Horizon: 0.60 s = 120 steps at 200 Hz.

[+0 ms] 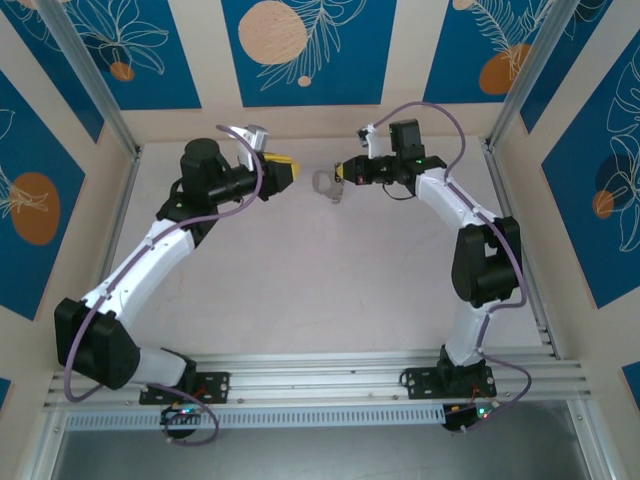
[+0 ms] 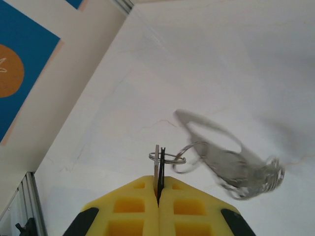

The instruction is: Put the keys on the keyring

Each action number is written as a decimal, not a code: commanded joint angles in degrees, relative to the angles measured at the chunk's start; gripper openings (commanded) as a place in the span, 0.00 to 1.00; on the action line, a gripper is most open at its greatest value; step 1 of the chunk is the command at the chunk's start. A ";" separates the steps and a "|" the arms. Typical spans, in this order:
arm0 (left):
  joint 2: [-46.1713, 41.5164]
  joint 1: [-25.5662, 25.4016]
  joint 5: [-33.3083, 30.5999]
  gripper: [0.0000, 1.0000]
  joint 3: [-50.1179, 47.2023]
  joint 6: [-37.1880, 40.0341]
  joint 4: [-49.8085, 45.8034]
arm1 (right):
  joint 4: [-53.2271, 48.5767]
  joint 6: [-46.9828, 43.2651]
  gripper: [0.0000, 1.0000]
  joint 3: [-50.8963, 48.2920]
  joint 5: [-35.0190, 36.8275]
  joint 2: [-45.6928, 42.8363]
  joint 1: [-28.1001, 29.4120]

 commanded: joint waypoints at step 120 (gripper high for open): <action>-0.30 0.59 1.49 0.35 -3.07 -2.97 2.62 | 13.45 9.23 0.00 -29.06 2.30 -4.26 8.27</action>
